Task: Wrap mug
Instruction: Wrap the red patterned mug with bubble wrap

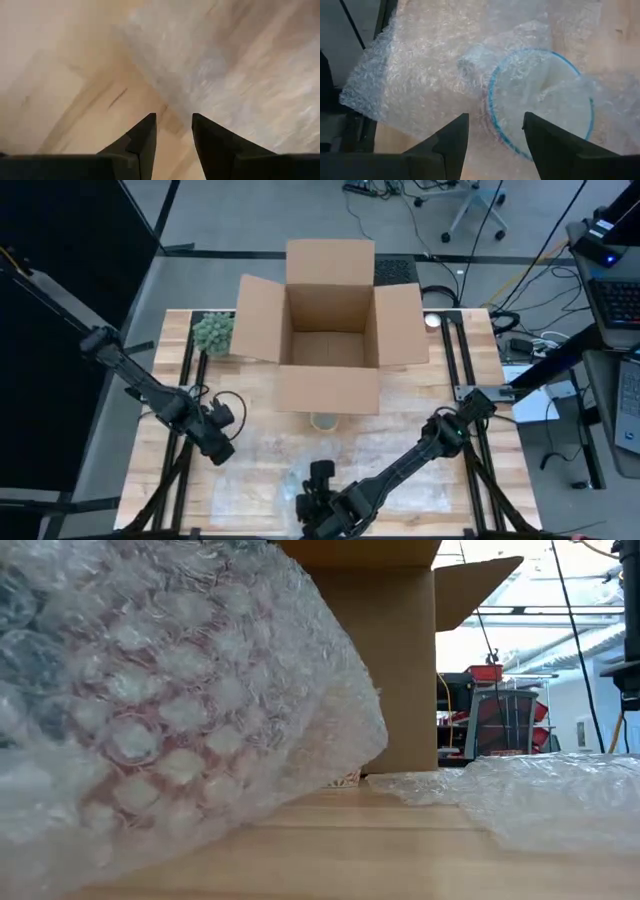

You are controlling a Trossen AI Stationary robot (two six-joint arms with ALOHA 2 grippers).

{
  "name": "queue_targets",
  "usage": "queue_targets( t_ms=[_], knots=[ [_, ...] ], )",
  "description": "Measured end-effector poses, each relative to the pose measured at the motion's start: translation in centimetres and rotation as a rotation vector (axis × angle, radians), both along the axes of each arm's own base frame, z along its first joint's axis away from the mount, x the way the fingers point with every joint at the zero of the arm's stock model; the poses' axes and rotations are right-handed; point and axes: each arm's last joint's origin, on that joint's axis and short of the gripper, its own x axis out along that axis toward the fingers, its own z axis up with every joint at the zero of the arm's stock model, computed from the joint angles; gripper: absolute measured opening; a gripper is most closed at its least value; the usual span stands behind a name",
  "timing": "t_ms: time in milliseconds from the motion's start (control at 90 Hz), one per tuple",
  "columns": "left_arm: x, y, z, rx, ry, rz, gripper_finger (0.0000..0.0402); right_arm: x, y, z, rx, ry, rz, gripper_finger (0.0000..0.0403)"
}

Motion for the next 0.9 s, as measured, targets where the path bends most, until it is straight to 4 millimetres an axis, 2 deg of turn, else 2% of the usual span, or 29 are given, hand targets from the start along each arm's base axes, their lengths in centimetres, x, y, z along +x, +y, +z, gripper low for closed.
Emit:
queue_targets(
  t_ms=[178, 311, 411, 500, 633, 900],
  knots=[
    [0.2, -1.4, -3.4, -0.030, 0.173, -0.079, 0.0113, 0.0, 0.0, 0.0, -0.003, 0.000, 0.003, 0.0176],
    [1.2, -3.4, -5.0, -0.064, 0.137, -0.178, 0.0113, 0.0, 0.0, 0.0, -0.005, 0.001, 0.005, 0.0176],
    [2.8, -5.3, -5.3, -0.121, -0.068, -0.251, 0.0113, 0.0, 0.0, 0.0, -0.016, 0.001, 0.013, 0.0176],
    [4.0, -6.0, -5.1, -0.086, -0.269, -0.278, 0.0113, 0.0, 0.0, 0.0, -0.021, 0.002, 0.020, 0.0176],
    [5.8, -6.9, -3.6, -0.036, -0.594, -0.291, 0.0113, 0.1, -0.2, 0.0, -0.021, 0.001, 0.017, 0.0176],
    [8.1, -7.0, -1.2, 0.015, -0.932, -0.320, 0.0113, 0.2, -0.3, 0.1, -0.017, -0.004, 0.014, 0.0176]
  ],
)
